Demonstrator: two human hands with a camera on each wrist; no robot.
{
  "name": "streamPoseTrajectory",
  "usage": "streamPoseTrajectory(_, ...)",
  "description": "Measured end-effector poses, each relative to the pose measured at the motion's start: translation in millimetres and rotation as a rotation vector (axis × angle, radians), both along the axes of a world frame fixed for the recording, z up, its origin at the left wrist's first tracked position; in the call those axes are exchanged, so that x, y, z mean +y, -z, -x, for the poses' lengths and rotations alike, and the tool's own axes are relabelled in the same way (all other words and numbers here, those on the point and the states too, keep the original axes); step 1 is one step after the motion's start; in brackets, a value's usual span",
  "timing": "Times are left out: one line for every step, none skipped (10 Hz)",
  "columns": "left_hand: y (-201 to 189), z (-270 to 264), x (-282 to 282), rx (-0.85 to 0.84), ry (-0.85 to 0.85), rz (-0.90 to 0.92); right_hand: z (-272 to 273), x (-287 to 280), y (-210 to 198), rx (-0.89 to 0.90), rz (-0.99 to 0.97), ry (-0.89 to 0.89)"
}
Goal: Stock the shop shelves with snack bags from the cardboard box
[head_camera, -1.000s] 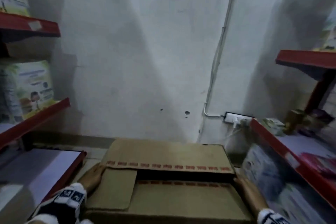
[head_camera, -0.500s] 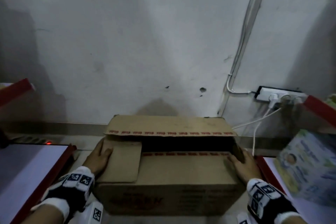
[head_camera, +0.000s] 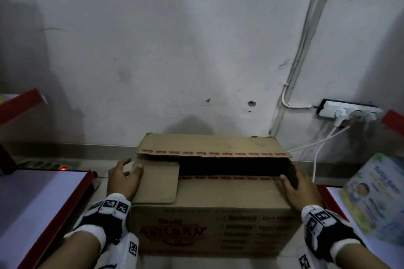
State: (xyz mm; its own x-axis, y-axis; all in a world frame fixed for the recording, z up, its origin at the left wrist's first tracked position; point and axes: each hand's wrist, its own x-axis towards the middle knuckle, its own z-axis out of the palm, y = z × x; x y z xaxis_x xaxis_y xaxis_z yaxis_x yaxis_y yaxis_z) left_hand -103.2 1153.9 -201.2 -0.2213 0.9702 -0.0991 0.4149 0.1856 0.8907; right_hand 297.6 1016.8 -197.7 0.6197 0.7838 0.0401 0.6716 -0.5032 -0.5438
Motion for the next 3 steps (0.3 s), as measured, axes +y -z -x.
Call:
streamPoseTrajectory(-22,5,-31,-0.091,-0.06,-0.093,10,-30,-27,-0.091,-0.025,-0.057)
streamPoseTrajectory(-25,9,-33,0.005,-0.074,-0.148,39,-25,-38,-0.133,-0.084,-0.241)
streamPoseTrajectory(-53,4,-59,0.016,-0.024,-0.186,61,-47,-62,-0.088,-0.173,-0.286)
